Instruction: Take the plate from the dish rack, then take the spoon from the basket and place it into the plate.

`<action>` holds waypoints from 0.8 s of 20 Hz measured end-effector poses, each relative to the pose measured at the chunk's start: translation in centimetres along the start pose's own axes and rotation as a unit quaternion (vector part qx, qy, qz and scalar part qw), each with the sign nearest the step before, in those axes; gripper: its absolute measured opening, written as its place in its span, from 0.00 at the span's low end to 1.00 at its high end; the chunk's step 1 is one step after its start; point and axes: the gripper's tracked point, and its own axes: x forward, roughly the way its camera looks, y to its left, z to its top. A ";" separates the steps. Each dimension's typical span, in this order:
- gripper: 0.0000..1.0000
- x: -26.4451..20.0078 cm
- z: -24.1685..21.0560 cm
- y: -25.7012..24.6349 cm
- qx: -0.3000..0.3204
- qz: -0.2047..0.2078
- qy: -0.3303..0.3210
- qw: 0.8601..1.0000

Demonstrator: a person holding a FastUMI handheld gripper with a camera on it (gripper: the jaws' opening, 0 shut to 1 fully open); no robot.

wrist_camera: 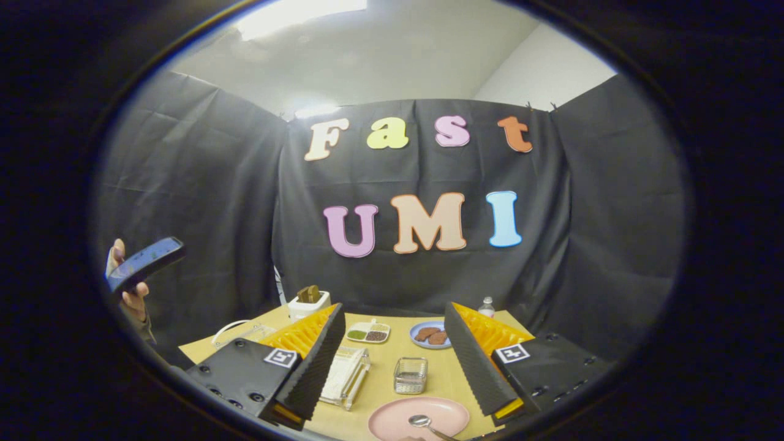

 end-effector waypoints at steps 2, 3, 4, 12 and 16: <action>1.00 -0.2 0.4 0.6 0.001 -0.003 -0.003 1.000; 1.00 -0.1 0.5 0.9 0.001 -0.004 -0.004 1.000; 1.00 -0.1 0.5 0.9 -0.001 -0.005 -0.003 1.000; 1.00 0.6 1.5 1.2 0.004 -0.006 -0.008 1.000; 1.00 0.6 1.6 1.4 0.002 -0.004 -0.007 1.000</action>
